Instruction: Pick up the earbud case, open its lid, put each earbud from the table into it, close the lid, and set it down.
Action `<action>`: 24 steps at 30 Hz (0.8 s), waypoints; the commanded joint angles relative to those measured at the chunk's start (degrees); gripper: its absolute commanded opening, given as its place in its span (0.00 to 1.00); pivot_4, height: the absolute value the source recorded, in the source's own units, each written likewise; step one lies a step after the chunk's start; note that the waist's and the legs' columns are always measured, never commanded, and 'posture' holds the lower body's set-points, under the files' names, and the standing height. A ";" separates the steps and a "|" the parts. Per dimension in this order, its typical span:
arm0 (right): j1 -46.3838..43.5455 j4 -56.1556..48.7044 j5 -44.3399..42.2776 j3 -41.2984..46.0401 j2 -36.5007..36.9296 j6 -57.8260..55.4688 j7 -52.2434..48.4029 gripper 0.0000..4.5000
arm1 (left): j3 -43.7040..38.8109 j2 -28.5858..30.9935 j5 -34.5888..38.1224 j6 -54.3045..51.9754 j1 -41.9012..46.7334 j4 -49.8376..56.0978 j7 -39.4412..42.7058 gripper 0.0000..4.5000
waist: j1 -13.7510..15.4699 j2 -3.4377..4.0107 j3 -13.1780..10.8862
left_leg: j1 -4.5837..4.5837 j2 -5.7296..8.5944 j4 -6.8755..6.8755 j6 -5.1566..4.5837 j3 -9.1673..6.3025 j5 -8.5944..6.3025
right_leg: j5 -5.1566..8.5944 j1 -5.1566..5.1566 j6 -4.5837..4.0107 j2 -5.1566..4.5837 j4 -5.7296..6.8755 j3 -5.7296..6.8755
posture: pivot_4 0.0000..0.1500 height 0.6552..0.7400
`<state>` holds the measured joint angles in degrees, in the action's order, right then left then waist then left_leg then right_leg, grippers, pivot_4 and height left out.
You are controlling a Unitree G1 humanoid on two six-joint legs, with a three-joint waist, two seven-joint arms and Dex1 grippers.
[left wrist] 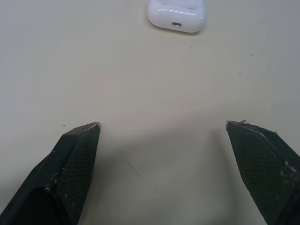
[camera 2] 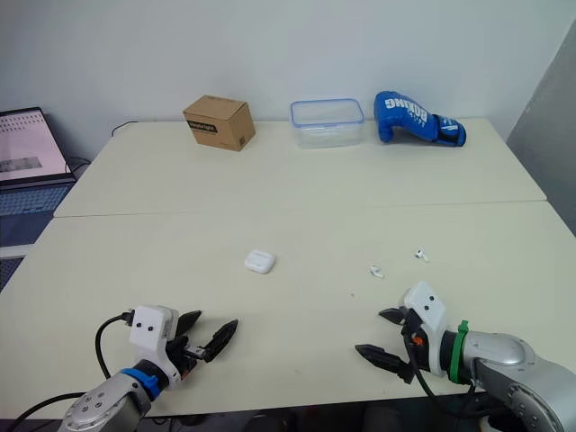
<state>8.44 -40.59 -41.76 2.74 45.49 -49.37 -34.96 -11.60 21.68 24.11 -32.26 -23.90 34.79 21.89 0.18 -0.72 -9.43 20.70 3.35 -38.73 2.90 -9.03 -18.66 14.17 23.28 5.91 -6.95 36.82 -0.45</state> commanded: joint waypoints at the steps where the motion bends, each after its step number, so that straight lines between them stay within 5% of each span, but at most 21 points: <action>1: 0.20 -1.51 -0.64 1.11 0.28 0.44 -0.83 1.00 | -0.11 0.25 -0.11 0.46 -0.05 0.89 -0.16 1.00 | -0.01 0.00 0.00 | 0.00 0.00 0.00 0.00 0.00 0.00 | 0.00 0.00 0.00 0.00 0.00 0.00 | 1.00 0.89; 19: -1.90 -0.73 0.37 0.63 0.72 1.36 -2.58 1.00 | 3.55 2.21 -4.64 0.87 1.10 1.67 -1.02 1.00 | 0.00 -0.01 -0.01 | 0.00 0.01 0.00 0.00 0.00 0.00 | 0.00 0.00 0.00 0.00 0.00 0.00 | 1.00 0.89; 24: -8.73 0.65 0.93 1.44 5.69 2.68 -8.38 1.00 | 4.62 2.33 -5.81 1.04 7.11 2.26 -2.25 1.00 | -0.01 -0.02 -0.04 | 0.00 0.02 -0.02 0.00 0.01 0.00 | 0.00 -0.01 0.00 0.00 0.01 0.00 | 1.00 0.89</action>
<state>1.84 -39.62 -40.54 2.65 50.26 -48.27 -41.33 -6.81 23.88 18.92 -32.14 -18.66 35.21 20.48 0.17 -0.74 -9.47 20.70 3.37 -38.74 2.90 -9.02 -18.66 14.17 23.27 5.92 -6.95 36.84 -0.44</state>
